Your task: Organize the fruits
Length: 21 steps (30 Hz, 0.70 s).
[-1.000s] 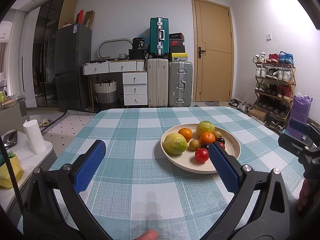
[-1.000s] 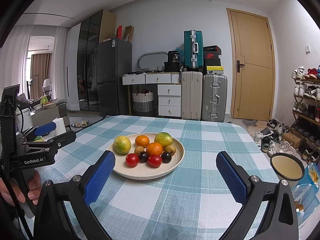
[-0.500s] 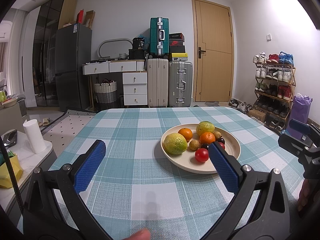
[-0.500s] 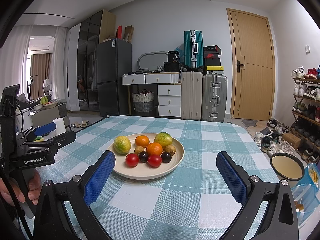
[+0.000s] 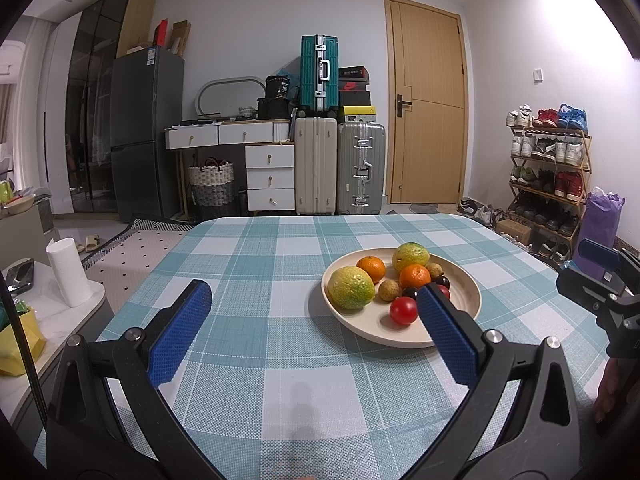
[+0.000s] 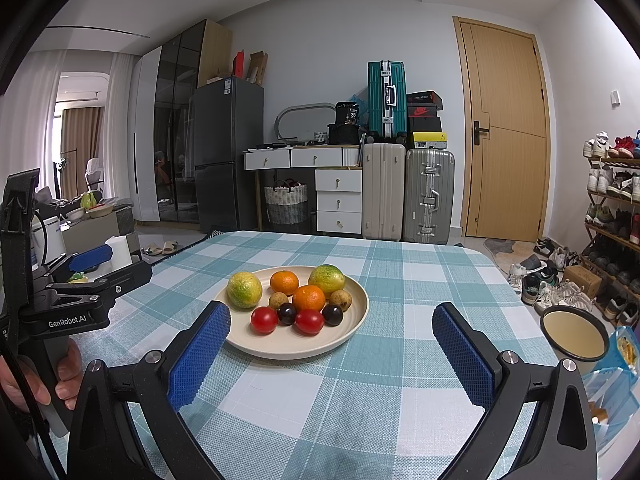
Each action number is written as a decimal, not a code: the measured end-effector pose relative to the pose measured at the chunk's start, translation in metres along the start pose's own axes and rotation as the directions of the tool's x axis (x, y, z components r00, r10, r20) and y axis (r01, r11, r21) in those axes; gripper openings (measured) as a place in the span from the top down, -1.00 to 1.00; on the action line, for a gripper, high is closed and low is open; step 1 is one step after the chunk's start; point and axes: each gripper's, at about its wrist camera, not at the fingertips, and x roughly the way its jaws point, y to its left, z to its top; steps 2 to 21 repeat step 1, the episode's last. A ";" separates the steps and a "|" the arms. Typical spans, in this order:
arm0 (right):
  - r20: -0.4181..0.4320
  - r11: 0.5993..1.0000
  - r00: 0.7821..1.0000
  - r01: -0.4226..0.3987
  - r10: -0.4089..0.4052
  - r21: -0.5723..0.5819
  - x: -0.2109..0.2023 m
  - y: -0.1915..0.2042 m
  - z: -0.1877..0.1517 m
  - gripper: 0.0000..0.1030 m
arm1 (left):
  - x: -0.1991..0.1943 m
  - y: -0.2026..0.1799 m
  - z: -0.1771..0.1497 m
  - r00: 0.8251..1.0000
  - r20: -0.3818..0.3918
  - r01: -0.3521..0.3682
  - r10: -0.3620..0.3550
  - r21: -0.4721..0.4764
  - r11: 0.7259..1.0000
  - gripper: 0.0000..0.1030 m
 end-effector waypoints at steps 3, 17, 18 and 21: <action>0.000 1.000 1.000 0.000 0.000 0.000 0.000 0.000 0.000 -1.00 | 0.000 0.000 0.000 1.000 -0.001 -0.002 0.002 -0.002 1.000 -0.99; 0.000 1.000 1.000 0.000 0.000 0.000 0.000 0.000 0.000 -1.00 | 0.000 0.000 0.000 1.000 -0.001 -0.002 0.002 -0.002 1.000 -0.99; 0.000 1.000 1.000 0.000 0.000 0.000 0.000 0.000 0.000 -1.00 | 0.000 0.000 0.000 1.000 -0.001 -0.002 0.002 -0.002 1.000 -0.99; 0.000 1.000 1.000 0.000 0.000 0.000 0.000 0.000 0.000 -1.00 | 0.000 0.000 0.000 1.000 -0.001 -0.002 0.002 -0.002 1.000 -0.99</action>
